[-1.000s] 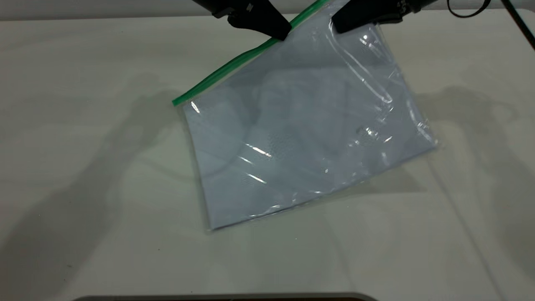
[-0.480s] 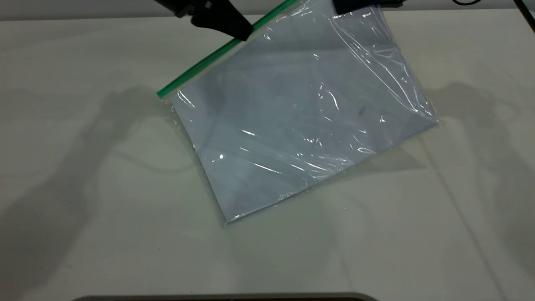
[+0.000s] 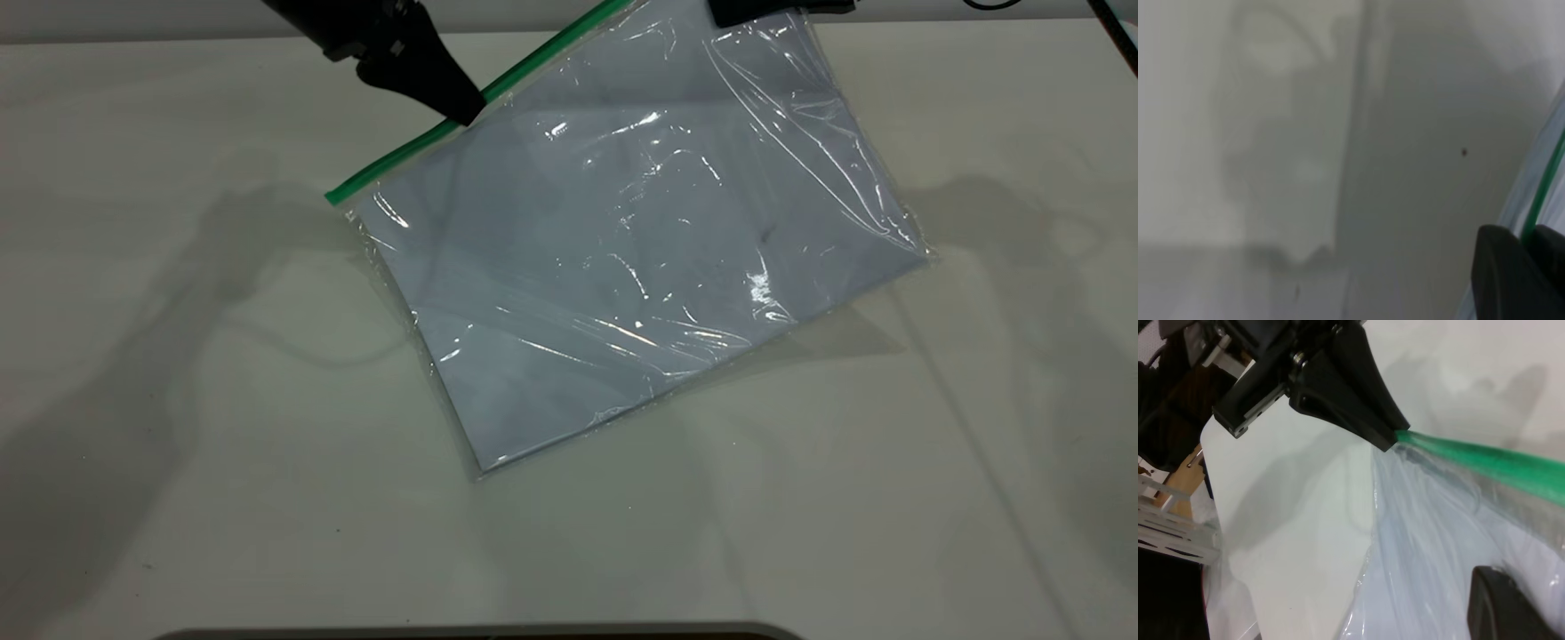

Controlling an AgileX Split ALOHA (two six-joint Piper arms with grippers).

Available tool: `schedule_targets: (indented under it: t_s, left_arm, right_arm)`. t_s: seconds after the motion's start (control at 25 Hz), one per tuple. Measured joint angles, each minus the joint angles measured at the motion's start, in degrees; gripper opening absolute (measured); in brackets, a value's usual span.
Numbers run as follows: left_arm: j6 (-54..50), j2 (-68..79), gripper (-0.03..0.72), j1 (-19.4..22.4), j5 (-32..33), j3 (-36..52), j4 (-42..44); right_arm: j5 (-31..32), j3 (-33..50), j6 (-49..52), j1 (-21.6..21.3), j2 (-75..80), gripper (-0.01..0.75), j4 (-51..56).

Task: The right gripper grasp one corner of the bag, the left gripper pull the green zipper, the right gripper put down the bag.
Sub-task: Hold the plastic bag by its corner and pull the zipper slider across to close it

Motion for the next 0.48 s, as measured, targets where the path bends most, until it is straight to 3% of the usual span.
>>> schedule_targets:
  t_s: [0.48]
  left_arm:
    - [-4.77, 0.00, 0.068, 0.00, -2.03, 0.00, 11.70]
  right_arm:
    - [-0.48, 0.00, -0.07, 0.00, 0.00, 0.034, 0.19]
